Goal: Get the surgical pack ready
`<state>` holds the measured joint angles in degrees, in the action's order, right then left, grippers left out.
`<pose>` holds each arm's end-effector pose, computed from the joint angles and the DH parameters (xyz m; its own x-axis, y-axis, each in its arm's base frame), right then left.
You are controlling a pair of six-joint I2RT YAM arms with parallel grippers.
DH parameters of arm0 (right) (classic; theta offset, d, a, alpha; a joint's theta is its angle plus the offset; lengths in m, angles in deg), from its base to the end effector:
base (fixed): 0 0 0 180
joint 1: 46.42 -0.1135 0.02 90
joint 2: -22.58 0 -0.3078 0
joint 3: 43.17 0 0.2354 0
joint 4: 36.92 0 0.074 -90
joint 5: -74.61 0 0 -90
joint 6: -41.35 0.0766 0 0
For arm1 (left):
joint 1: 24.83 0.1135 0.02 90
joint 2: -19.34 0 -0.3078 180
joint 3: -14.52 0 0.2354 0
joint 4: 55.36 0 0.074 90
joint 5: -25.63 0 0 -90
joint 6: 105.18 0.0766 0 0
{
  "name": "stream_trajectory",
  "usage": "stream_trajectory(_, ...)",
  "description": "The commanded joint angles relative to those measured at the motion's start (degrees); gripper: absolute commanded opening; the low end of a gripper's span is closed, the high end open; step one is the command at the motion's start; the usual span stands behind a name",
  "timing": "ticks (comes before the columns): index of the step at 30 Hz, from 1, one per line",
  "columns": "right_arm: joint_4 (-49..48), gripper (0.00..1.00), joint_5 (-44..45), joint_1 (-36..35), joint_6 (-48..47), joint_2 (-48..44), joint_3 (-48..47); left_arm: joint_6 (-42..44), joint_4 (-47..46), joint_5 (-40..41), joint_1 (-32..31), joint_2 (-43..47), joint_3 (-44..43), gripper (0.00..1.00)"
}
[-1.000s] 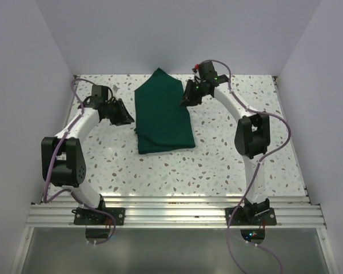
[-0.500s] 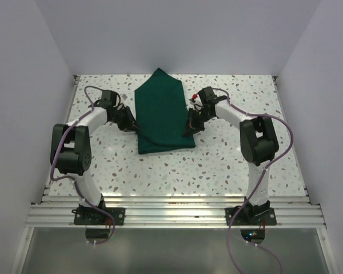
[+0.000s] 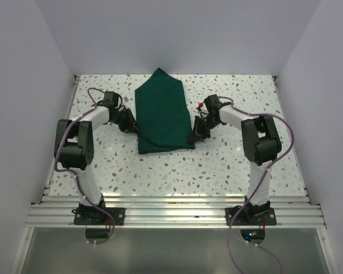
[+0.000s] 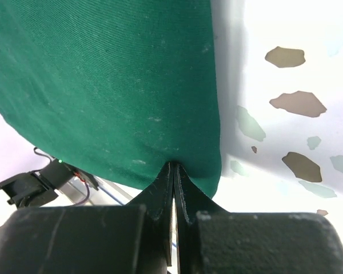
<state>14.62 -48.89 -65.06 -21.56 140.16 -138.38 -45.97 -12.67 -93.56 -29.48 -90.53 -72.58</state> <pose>0.3829 0.1738 0.1643 -0.9979 0.0641 -0.0052 0.0483 0.7998 0.5983 0.3958 -0.0697 0.1837 -0.9185 -0.3737 -0.1297 -0.2299 0.7711 -0.5937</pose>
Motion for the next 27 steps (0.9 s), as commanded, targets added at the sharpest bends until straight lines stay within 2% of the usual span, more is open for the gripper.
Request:
stream_trajectory(1,2.9,0.0,5.2,0.2,-1.3,-1.4,-0.5,1.3,-0.1,0.5,-0.1,-0.4,-2.4,0.19)
stream_trajectory(5,1.9,0.0,7.3,0.2,-2.5,-4.3,-4.8,1.3,0.2,1.2,-0.1,1.0,-3.1,0.19)
stream_trajectory(8,-8.8,0.0,7.0,0.1,0.5,-7.5,-6.6,0.9,-0.1,1.2,-0.1,1.6,-3.1,0.2)
stream_trajectory(15,-19.0,0.0,-2.3,0.2,10.1,11.9,-29.9,0.3,-0.9,0.4,-0.8,0.4,-2.8,0.2)
stream_trajectory(18,-21.0,0.0,-3.5,0.2,14.5,20.0,-37.8,0.1,-1.5,0.4,-1.0,0.0,-2.1,0.2)
stream_trajectory(20,-21.7,0.0,-4.4,0.4,17.0,24.7,-40.4,0.0,-1.7,0.5,-1.1,-0.1,-1.6,0.2)
stream_trajectory(24,-29.0,0.0,-5.2,1.8,22.8,27.7,-37.0,0.2,-1.9,1.3,-1.1,-0.4,-0.7,0.2)
stream_trajectory(27,-29.5,0.0,-4.9,3.2,22.7,29.2,-36.3,0.4,-2.1,1.6,-1.1,-0.9,-0.1,0.19)
